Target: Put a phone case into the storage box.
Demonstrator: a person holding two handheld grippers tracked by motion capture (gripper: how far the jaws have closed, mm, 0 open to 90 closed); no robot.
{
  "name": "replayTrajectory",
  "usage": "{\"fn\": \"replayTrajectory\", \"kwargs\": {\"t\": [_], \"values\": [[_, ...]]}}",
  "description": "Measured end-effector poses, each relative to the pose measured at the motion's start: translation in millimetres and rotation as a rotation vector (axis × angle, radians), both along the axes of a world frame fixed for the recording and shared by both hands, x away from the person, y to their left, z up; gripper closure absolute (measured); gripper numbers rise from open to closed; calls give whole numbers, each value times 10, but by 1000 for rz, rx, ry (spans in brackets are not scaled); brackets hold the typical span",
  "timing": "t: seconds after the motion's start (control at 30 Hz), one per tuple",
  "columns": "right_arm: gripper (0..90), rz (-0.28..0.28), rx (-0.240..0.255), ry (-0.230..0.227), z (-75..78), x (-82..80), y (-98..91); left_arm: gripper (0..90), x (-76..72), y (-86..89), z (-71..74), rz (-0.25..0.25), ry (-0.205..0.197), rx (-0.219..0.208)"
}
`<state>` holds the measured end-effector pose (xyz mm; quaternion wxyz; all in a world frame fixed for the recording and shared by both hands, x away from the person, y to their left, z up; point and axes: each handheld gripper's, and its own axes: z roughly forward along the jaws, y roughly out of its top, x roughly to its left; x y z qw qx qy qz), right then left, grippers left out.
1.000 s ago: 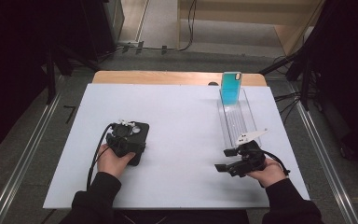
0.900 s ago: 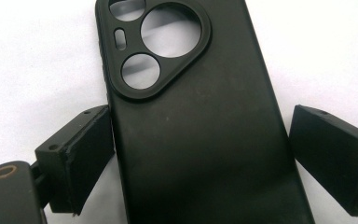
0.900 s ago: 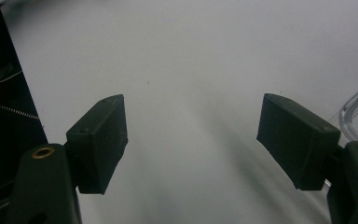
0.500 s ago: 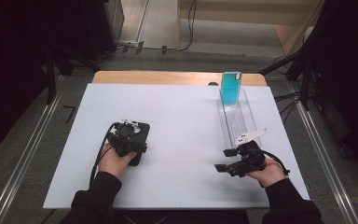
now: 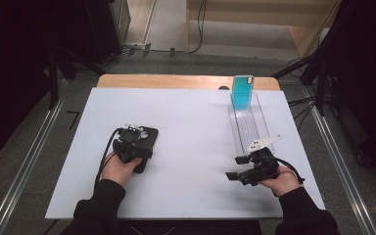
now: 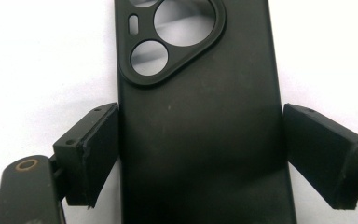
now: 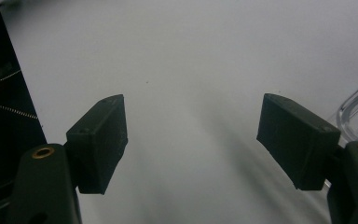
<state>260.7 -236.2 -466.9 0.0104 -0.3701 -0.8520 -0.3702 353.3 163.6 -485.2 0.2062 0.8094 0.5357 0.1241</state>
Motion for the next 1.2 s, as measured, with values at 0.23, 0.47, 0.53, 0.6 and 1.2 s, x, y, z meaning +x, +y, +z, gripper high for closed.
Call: {"fn": "replayTrajectory", "kwargs": {"t": [0.23, 0.47, 0.53, 0.6, 1.2], "values": [[225, -1, 7, -2, 4, 2, -6, 148, 13, 46, 26, -4, 13, -48], [225, 1, 20, -8, 18, -4, -10, 151, -24, 9, 128, -39, 2, -98], [224, 0, 28, -9, 22, -7, -10, 150, -42, -10, 180, -57, -7, -112], [224, -1, 33, -14, 25, -8, -9, 150, -60, -21, 232, -72, -17, -127], [211, -16, 95, -84, 154, -39, 54, 149, -263, -115, 581, -214, -112, -320]]}}
